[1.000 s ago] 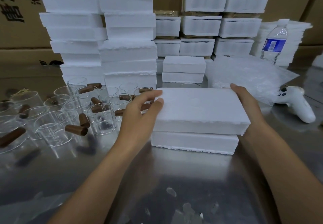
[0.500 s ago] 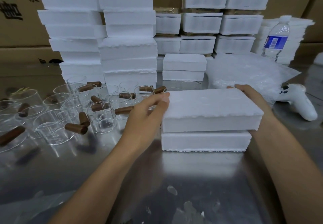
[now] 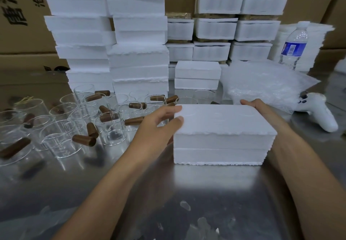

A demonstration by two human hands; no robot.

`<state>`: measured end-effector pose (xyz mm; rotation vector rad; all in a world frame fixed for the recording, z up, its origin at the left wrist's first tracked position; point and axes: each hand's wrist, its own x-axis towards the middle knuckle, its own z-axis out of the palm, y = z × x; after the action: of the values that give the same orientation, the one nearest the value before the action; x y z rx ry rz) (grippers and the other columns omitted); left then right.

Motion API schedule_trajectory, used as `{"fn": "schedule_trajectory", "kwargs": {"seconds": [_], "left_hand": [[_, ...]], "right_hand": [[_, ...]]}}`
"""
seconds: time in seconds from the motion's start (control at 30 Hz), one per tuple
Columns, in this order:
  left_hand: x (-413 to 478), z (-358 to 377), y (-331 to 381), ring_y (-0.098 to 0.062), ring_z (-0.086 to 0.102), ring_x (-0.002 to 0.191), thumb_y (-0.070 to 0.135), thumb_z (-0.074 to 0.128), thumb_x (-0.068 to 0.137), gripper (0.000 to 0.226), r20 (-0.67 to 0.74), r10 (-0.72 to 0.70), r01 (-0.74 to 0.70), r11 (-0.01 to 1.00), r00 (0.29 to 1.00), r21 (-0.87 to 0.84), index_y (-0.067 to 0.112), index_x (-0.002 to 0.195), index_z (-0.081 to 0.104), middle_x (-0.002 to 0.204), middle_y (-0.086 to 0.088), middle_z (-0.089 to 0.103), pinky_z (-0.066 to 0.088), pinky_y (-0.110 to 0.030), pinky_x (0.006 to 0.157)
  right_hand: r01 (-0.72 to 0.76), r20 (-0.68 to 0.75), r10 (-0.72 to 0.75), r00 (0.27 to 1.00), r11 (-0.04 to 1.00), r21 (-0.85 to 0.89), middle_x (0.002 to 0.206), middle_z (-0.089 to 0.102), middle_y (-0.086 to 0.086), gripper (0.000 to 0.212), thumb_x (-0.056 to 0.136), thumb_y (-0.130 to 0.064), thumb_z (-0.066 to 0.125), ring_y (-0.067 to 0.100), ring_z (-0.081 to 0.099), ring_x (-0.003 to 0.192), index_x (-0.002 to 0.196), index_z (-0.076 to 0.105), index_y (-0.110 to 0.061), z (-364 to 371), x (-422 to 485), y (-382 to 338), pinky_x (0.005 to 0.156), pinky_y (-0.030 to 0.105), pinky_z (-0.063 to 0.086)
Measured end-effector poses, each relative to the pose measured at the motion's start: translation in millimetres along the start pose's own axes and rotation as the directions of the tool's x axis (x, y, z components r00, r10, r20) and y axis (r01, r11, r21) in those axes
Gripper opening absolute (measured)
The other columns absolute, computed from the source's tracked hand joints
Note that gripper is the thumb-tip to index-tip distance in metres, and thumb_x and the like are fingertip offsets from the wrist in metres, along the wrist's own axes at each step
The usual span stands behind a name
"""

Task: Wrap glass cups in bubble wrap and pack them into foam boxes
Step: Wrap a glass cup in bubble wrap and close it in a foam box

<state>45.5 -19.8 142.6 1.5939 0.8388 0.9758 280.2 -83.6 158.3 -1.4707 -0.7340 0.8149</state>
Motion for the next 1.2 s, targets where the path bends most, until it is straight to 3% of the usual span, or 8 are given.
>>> {"fn": "schedule_trajectory", "kwargs": {"seconds": [0.07, 0.17, 0.37, 0.47, 0.53, 0.63, 0.87, 1.2], "left_hand": [[1, 0, -1, 0.0, 0.064, 0.092, 0.025, 0.061, 0.089, 0.019, 0.008, 0.008, -0.009, 1.0, 1.0, 0.016, 0.04, 0.1, 0.065, 0.112, 0.014, 0.065, 0.051, -0.024, 0.084], [1, 3, -6, -0.005, 0.062, 0.083, 0.033, 0.057, 0.089, 0.017, -0.002, 0.044, -0.044, 0.997, 0.999, 0.069, 0.043, 0.101, 0.063, 0.103, 0.023, 0.065, 0.048, -0.024, 0.079], [-3, 8, -12, 0.006, 0.057, 0.078, 0.029, 0.044, 0.097, 0.021, -0.04, 0.237, -0.218, 0.94, 0.971, 0.264, 0.045, 0.102, 0.057, 0.102, 0.024, 0.062, 0.039, -0.005, 0.063], [-2, 9, -16, 0.003, 0.057, 0.078, 0.027, 0.043, 0.099, 0.024, -0.059, 0.285, -0.255, 0.919, 0.957, 0.301, 0.036, 0.114, 0.06, 0.096, 0.02, 0.063, 0.04, -0.006, 0.064], [-3, 11, -16, 0.013, 0.053, 0.09, 0.028, 0.041, 0.099, 0.028, -0.062, 0.302, -0.266, 0.907, 0.951, 0.327, 0.031, 0.12, 0.06, 0.099, 0.027, 0.059, 0.037, 0.0, 0.072], [-5, 14, -14, 0.03, 0.039, 0.103, 0.046, 0.034, 0.098, 0.038, -0.055, 0.301, -0.271, 0.914, 0.952, 0.301, 0.032, 0.124, 0.057, 0.108, 0.039, 0.049, 0.027, 0.008, 0.082], [-14, 17, -10, 0.023, 0.04, 0.11, 0.048, 0.037, 0.088, 0.029, -0.065, 0.335, -0.318, 0.929, 0.94, 0.191, 0.049, 0.115, 0.047, 0.119, 0.032, 0.047, 0.03, 0.005, 0.082], [-7, 27, -15, -0.007, 0.052, 0.116, 0.064, 0.035, 0.079, 0.047, -0.082, 0.28, -0.288, 0.951, 0.956, -0.11, 0.045, 0.122, 0.042, 0.111, 0.029, 0.051, 0.044, -0.038, 0.1]], "right_hand": [[0.007, -0.079, -0.004, 0.997, 0.999, 0.038, 0.125, 0.06, 0.011, 0.04, 0.091, -0.034, 0.057, 0.021, 0.056, 0.118, 0.123, 0.058, -0.009, 3, -3, -1, 0.094, 0.028, 0.043], [0.02, -0.144, 0.005, 0.989, 0.985, 0.17, 0.075, 0.072, -0.001, 0.015, 0.084, -0.024, 0.069, 0.004, 0.068, 0.062, 0.094, 0.066, -0.013, 1, -6, 2, 0.052, 0.012, 0.048], [0.008, -0.202, 0.025, 0.979, 0.987, 0.16, 0.096, 0.072, 0.009, 0.033, 0.083, -0.038, 0.068, 0.025, 0.067, 0.086, 0.098, 0.069, -0.009, -2, -17, 1, 0.087, 0.039, 0.052], [-0.096, -0.018, 0.1, 0.995, 0.982, 0.163, 0.107, 0.066, 0.017, 0.052, 0.08, -0.057, 0.061, 0.045, 0.057, 0.098, 0.106, 0.07, -0.013, -13, -27, -3, 0.102, 0.046, 0.041], [-0.152, 0.138, 0.134, 0.981, 0.98, 0.125, 0.097, 0.056, 0.03, 0.048, 0.072, -0.054, 0.068, 0.054, 0.047, 0.089, 0.097, 0.074, -0.013, -18, -34, -3, 0.096, 0.046, 0.04], [-0.191, 0.216, 0.175, 0.96, 0.98, 0.054, 0.095, 0.072, 0.014, 0.038, 0.066, -0.035, 0.073, 0.032, 0.066, 0.088, 0.094, 0.075, -0.009, -18, -42, 1, 0.094, 0.043, 0.046], [-0.194, 0.195, 0.176, 0.965, 0.978, 0.079, 0.103, 0.072, 0.008, 0.051, 0.064, -0.03, 0.068, 0.027, 0.065, 0.095, 0.113, 0.065, -0.013, -17, -45, 4, 0.091, 0.04, 0.046], [-0.1, 0.134, 0.06, 0.989, 0.946, 0.309, 0.099, 0.073, 0.007, 0.072, 0.041, -0.029, 0.082, 0.031, 0.067, 0.095, 0.11, 0.062, -0.023, -50, 0, -47, 0.073, 0.051, 0.054]]}}
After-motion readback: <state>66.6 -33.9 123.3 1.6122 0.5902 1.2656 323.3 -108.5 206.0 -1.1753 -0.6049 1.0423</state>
